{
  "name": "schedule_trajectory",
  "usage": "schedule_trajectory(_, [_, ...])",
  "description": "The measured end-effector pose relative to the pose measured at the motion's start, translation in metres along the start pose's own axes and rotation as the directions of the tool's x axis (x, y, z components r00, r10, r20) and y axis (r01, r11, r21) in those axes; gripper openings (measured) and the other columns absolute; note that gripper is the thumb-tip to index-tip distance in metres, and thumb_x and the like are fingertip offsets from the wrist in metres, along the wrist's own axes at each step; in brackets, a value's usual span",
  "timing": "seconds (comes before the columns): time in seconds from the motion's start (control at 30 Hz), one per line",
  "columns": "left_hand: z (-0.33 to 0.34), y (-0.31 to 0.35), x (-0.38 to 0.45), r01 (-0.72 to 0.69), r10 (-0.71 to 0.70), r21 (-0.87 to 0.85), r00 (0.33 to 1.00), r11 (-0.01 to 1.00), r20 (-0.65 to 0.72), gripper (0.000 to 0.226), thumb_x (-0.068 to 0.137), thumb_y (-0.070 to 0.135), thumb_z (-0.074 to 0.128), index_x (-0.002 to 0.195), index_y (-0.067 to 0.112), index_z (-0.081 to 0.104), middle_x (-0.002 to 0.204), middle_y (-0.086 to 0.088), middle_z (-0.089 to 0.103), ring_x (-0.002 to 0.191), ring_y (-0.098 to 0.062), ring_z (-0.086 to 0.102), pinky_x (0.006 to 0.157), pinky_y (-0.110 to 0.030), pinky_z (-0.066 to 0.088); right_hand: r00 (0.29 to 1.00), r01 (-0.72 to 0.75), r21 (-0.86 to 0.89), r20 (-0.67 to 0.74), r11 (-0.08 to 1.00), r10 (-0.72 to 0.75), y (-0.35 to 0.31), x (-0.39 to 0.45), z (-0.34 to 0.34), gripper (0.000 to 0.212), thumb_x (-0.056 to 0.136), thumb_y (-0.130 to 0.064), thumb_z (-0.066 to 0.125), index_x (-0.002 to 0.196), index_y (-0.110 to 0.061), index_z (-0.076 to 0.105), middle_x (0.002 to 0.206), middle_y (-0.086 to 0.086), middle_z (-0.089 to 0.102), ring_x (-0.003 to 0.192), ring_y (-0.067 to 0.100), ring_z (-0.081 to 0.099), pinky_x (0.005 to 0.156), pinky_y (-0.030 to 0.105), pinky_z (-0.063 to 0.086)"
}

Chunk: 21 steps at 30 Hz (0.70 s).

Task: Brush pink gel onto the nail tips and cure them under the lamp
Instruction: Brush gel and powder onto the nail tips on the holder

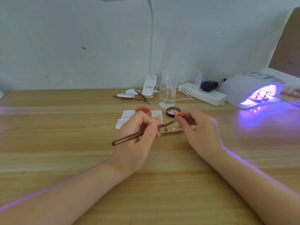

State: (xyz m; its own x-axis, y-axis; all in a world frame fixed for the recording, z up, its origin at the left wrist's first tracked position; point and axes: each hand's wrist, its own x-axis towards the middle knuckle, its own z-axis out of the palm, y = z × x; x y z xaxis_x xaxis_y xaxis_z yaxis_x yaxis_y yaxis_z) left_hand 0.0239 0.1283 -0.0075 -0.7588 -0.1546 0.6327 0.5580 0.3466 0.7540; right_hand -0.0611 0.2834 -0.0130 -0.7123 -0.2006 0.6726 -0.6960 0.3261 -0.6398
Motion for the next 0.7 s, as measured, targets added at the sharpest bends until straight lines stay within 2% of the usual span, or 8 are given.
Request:
schedule_trajectory(0.07, [-0.0004, -0.0014, 0.0010, 0.004, -0.005, -0.028, 1.000, 1.000, -0.026, 0.015, 0.088, 0.012, 0.050, 0.077, 0.017, 0.058, 0.071, 0.011, 0.066, 0.090, -0.003, 0.063, 0.081, -0.014, 0.047, 1.000, 0.004, -0.002, 0.005, 1.000, -0.004, -0.0003, 0.0002, 0.0002, 0.010, 0.084, -0.011, 0.069, 0.085, -0.021, 0.067, 0.069, -0.029, 0.058, 0.069, -0.013, 0.057, 0.063, 0.000, 0.039])
schedule_trajectory(0.17, [-0.0005, -0.0030, 0.0025, 0.030, -0.034, -0.067, 0.998, 0.997, -0.058, 0.017, 0.091, 0.019, 0.050, 0.080, 0.028, 0.059, 0.081, 0.011, 0.069, 0.107, -0.022, 0.061, 0.085, -0.032, 0.052, 1.000, 0.002, 0.011, 0.026, 1.000, -0.002, -0.0006, 0.0004, -0.0003, 0.011, 0.085, -0.013, 0.068, 0.086, -0.023, 0.066, 0.070, -0.024, 0.061, 0.068, -0.009, 0.058, 0.062, 0.002, 0.041])
schedule_trajectory(0.23, [0.0003, -0.0027, 0.0028, 0.043, -0.046, -0.073, 0.998, 0.996, -0.044, 0.016, 0.091, 0.021, 0.051, 0.083, 0.031, 0.060, 0.087, 0.011, 0.069, 0.109, -0.024, 0.060, 0.088, -0.038, 0.051, 0.999, -0.004, 0.016, 0.039, 1.000, 0.004, -0.0007, 0.0000, -0.0007, 0.009, 0.085, -0.014, 0.068, 0.087, -0.023, 0.066, 0.070, -0.021, 0.062, 0.069, -0.008, 0.059, 0.062, 0.004, 0.042])
schedule_trajectory(0.33, [0.0012, -0.0021, 0.0027, 0.064, -0.065, -0.063, 0.998, 0.996, -0.012, 0.017, 0.089, 0.022, 0.051, 0.081, 0.033, 0.061, 0.082, 0.013, 0.068, 0.103, -0.018, 0.061, 0.083, -0.024, 0.050, 0.999, 0.007, 0.013, 0.042, 1.000, -0.007, -0.0014, -0.0003, -0.0014, 0.008, 0.085, -0.013, 0.068, 0.087, -0.021, 0.067, 0.069, -0.022, 0.061, 0.069, -0.009, 0.059, 0.062, 0.004, 0.043])
schedule_trajectory(0.47, [0.0003, -0.0024, 0.0005, 0.011, -0.009, -0.065, 1.000, 0.998, 0.030, 0.012, 0.089, 0.015, 0.051, 0.079, 0.012, 0.058, 0.071, 0.012, 0.065, 0.085, 0.000, 0.063, 0.083, -0.014, 0.046, 0.999, 0.012, 0.004, 0.032, 1.000, -0.012, -0.0022, 0.0004, -0.0016, 0.010, 0.084, -0.011, 0.068, 0.087, -0.020, 0.066, 0.071, -0.026, 0.059, 0.069, -0.012, 0.058, 0.061, 0.002, 0.041])
schedule_trajectory(0.53, [-0.0009, -0.0036, 0.0005, -0.015, 0.016, -0.062, 1.000, 0.998, 0.015, 0.012, 0.089, 0.024, 0.052, 0.081, 0.016, 0.058, 0.072, 0.012, 0.065, 0.089, -0.003, 0.063, 0.086, -0.020, 0.047, 0.999, 0.020, -0.004, 0.036, 1.000, -0.020, -0.0029, 0.0003, -0.0019, 0.011, 0.084, -0.011, 0.068, 0.087, -0.021, 0.066, 0.071, -0.026, 0.059, 0.069, -0.013, 0.058, 0.062, 0.001, 0.040])
schedule_trajectory(0.63, [-0.0011, -0.0038, 0.0024, 0.006, -0.007, -0.068, 1.000, 0.998, -0.017, 0.012, 0.087, 0.036, 0.049, 0.083, 0.033, 0.060, 0.083, 0.014, 0.067, 0.106, -0.020, 0.059, 0.090, -0.045, 0.049, 0.999, 0.011, 0.007, 0.038, 1.000, -0.012, -0.0034, 0.0001, -0.0022, 0.010, 0.084, -0.011, 0.068, 0.088, -0.021, 0.066, 0.071, -0.024, 0.059, 0.069, -0.012, 0.058, 0.061, 0.001, 0.041])
schedule_trajectory(0.7, [0.0006, -0.0029, 0.0034, 0.025, -0.027, -0.081, 0.999, 0.996, -0.022, 0.012, 0.086, 0.039, 0.050, 0.086, 0.042, 0.061, 0.087, 0.015, 0.067, 0.108, -0.024, 0.059, 0.091, -0.049, 0.049, 0.999, 0.008, 0.002, 0.036, 1.000, -0.009, -0.0037, 0.0000, -0.0020, 0.008, 0.084, -0.012, 0.068, 0.089, -0.018, 0.068, 0.071, -0.023, 0.060, 0.070, -0.011, 0.058, 0.062, 0.002, 0.041])
